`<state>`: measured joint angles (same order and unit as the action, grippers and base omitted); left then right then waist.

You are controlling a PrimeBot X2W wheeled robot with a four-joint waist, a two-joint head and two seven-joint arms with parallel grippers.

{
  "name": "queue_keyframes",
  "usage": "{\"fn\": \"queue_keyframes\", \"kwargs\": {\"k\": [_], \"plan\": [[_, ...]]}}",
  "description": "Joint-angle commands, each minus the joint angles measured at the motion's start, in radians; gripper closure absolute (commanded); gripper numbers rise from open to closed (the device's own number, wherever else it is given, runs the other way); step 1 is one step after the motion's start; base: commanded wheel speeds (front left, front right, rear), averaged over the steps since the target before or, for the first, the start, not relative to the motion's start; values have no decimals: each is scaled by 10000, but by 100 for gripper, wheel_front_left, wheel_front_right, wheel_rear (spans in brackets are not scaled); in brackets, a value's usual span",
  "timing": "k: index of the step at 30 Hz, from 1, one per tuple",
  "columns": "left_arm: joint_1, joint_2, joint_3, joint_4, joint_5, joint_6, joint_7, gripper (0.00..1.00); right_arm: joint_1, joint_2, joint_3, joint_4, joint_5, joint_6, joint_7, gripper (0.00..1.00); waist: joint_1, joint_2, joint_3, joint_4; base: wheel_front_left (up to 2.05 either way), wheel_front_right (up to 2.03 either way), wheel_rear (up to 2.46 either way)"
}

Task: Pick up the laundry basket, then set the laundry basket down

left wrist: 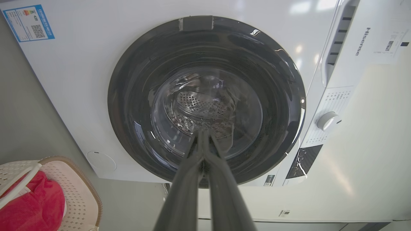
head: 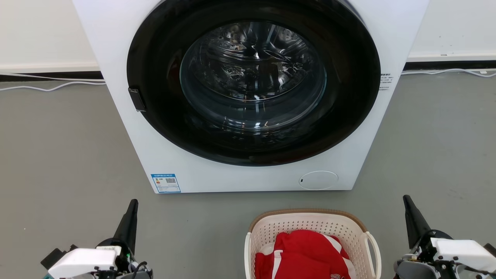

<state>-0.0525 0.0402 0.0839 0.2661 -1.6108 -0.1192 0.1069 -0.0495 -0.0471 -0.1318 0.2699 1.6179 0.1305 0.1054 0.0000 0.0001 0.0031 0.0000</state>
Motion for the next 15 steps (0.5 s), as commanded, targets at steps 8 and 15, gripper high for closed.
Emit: {"fn": "queue_keyframes", "kwargs": {"k": [8,15], "plan": [[284,-96,-66,334,-6,36,-115,0,274,57,99,286,-5,0,-56,0,4,-1,14,0,0,0,0],[273,-85,-158,168,21,27,-321,0,252,45,245,93,-91,0,-228,0,4,-1,8,-7,0,0,0]]}}
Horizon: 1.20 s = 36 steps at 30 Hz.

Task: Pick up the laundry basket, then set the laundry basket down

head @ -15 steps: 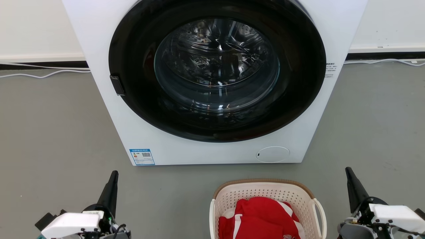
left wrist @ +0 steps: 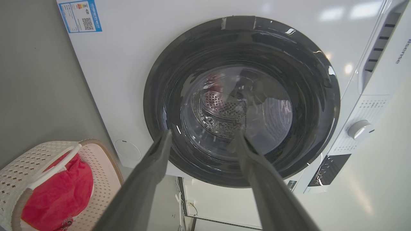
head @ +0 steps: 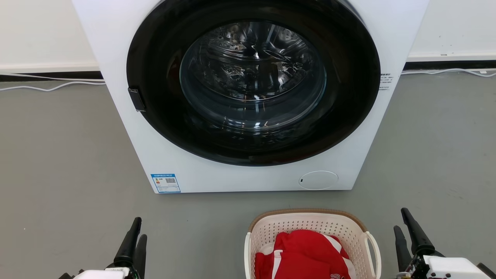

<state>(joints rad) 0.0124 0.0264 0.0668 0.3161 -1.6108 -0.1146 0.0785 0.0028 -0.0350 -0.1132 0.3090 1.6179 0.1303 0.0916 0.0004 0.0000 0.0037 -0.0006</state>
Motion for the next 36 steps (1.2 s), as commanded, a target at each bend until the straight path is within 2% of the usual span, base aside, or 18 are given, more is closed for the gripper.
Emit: {"fn": "queue_keyframes", "kwargs": {"k": [1,22,36], "plan": [[-381,55,3,-359,39,-20,-66,0,-277,-77,86,-328,-101,2,-118,0,-2,0,9,-2,0,0,0],[-479,89,-238,-1010,1177,-46,-681,0,-467,-281,554,-932,-927,2,-810,0,-4,0,25,-89,0,0,0],[-536,110,-426,-1370,2275,-62,-1062,0,-513,-445,835,-1582,-2470,3,-1192,0,-4,0,25,-154,0,0,0]]}}
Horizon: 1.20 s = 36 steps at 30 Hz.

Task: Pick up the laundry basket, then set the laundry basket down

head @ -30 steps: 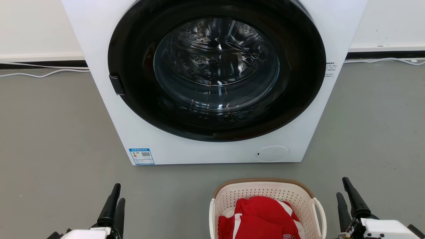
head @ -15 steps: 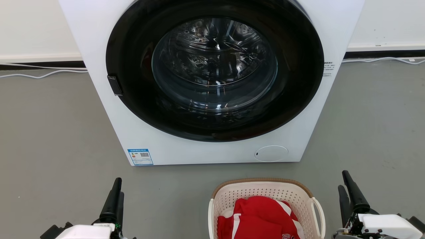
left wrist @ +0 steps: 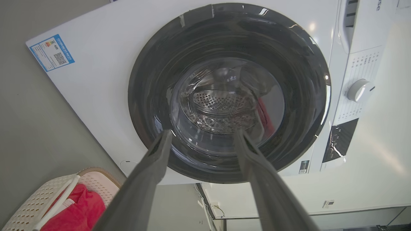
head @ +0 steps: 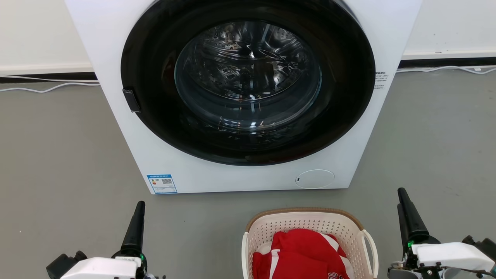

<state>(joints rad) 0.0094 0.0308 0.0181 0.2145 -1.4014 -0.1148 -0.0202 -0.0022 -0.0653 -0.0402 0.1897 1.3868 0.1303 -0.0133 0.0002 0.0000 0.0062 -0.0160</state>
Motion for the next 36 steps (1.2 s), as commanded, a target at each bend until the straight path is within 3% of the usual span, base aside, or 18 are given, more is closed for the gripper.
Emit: {"fn": "queue_keyframes", "kwargs": {"k": [1,23,36], "plan": [[-510,67,50,-385,291,-61,-104,0,-465,-156,134,-423,-280,3,-172,0,-1,0,2,-3,0,0,0],[-608,103,-409,-863,3783,51,-749,0,-684,-534,898,-970,-3527,3,-818,0,-1,0,114,-71,0,0,0],[-666,122,-781,-1071,6015,593,-1101,0,-767,-803,1316,-1147,-5470,3,-1170,0,-1,0,142,-119,0,0,0]]}}
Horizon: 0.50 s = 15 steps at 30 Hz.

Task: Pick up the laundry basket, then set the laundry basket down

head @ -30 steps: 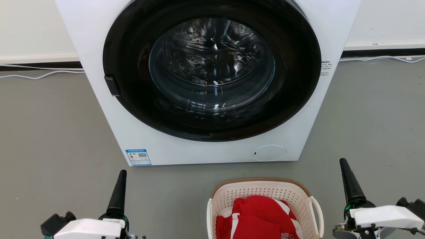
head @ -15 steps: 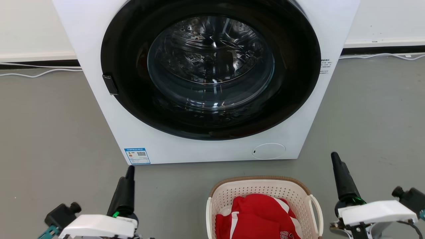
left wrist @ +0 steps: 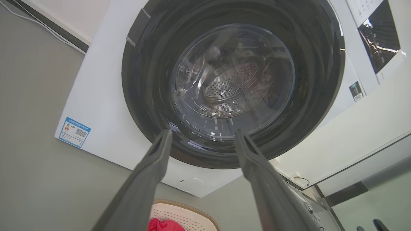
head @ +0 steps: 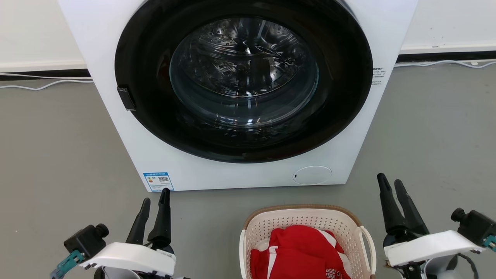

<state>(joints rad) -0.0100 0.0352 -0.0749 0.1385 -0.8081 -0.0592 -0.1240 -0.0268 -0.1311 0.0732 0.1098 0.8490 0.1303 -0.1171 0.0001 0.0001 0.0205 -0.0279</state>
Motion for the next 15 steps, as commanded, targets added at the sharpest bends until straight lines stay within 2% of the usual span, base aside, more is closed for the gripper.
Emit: {"fn": "queue_keyframes", "kwargs": {"k": [1,15], "plan": [[-480,80,130,-322,268,93,-93,0,-529,-188,200,-333,-330,3,-162,0,0,-1,1,-2,0,0,0],[-580,104,-208,-529,2438,645,-532,0,-663,-137,-58,-133,-2864,4,-601,0,0,-1,73,-57,0,0,0]]}}
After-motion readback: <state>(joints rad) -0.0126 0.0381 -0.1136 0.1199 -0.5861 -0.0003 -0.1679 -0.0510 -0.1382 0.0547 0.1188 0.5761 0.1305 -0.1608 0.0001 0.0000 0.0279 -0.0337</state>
